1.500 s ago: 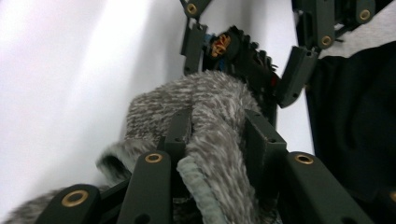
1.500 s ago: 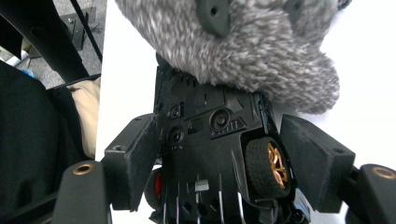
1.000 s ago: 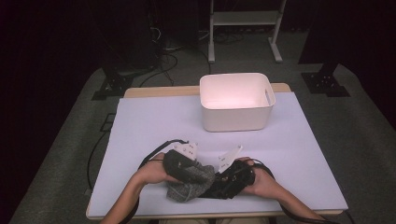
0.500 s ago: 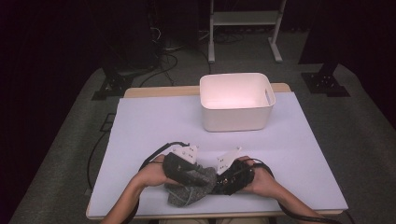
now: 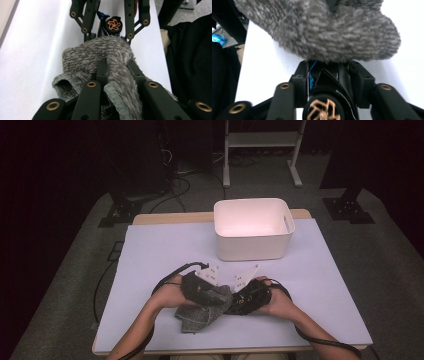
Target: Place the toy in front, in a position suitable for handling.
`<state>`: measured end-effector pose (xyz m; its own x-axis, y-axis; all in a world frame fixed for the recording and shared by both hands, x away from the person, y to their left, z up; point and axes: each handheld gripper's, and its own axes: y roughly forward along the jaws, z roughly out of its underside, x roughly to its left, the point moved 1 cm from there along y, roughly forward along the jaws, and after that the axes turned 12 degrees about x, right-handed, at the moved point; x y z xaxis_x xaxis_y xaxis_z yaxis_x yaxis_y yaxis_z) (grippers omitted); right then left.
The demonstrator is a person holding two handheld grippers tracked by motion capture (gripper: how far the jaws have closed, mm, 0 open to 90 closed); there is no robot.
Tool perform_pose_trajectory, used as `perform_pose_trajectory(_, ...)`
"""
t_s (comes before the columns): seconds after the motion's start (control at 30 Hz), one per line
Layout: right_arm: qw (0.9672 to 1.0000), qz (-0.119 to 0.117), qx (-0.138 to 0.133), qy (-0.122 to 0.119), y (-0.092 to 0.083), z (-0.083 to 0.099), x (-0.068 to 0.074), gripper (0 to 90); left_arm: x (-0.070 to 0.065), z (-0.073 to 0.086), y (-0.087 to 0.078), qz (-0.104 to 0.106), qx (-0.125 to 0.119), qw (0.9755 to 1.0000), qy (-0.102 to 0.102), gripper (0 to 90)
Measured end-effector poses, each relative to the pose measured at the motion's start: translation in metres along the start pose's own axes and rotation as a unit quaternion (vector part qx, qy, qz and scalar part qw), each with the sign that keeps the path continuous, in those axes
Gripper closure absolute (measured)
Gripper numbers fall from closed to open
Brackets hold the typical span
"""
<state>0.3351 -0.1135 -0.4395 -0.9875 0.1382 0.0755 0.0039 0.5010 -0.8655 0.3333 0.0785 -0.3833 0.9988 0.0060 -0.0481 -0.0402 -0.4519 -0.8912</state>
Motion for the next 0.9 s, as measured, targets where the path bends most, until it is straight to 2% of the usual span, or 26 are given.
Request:
perform_pose_trajectory(0.03,1.0000,-0.003,0.003,0.001,-0.001,0.002,0.001,45.8,-0.001,0.001,0.000,-0.002,-0.003,1.0000,-0.001,76.0)
perform_pose_trajectory(0.1,0.9999,0.012,0.009,0.001,-0.005,0.008,0.001,43.9,-0.002,0.003,0.000,0.001,-0.010,0.9999,-0.003,76.0)
perform_pose_trajectory(0.17,0.9998,0.016,0.009,0.011,-0.010,0.017,0.001,42.6,-0.001,0.004,0.001,0.002,-0.014,0.9999,-0.004,76.0)
perform_pose_trajectory(0.27,0.9996,0.014,-0.002,0.025,-0.015,0.029,-0.002,47.0,-0.001,0.004,0.000,0.000,-0.016,0.9998,-0.007,76.0)
perform_pose_trajectory(0.3,0.9995,0.006,-0.002,0.031,-0.015,0.032,-0.002,53.7,0.000,0.003,0.000,-0.002,-0.017,0.9998,-0.006,76.2)
perform_pose_trajectory(0.33,0.9994,-0.007,0.002,0.033,-0.015,0.033,-0.002,55.4,0.000,0.002,-0.001,0.001,-0.018,0.9998,-0.007,76.7)
perform_pose_trajectory(0.4,0.9996,-0.005,0.005,0.029,-0.015,0.033,-0.001,55.7,-0.001,-0.001,0.000,0.002,-0.013,0.9999,-0.004,77.5)
perform_pose_trajectory(0.57,0.9997,-0.003,0.007,0.023,-0.014,0.031,-0.001,56.0,-0.002,-0.018,0.002,0.004,-0.011,0.9998,0.017,78.7)
perform_pose_trajectory(0.73,0.9997,-0.002,0.005,0.023,-0.014,0.030,0.001,56.2,0.001,-0.040,0.015,0.005,0.001,0.9993,0.038,78.7)
perform_pose_trajectory(0.9,0.9995,-0.009,-0.005,0.030,-0.013,0.032,-0.001,56.1,0.004,-0.058,0.025,0.012,0.003,0.9991,0.040,78.7)
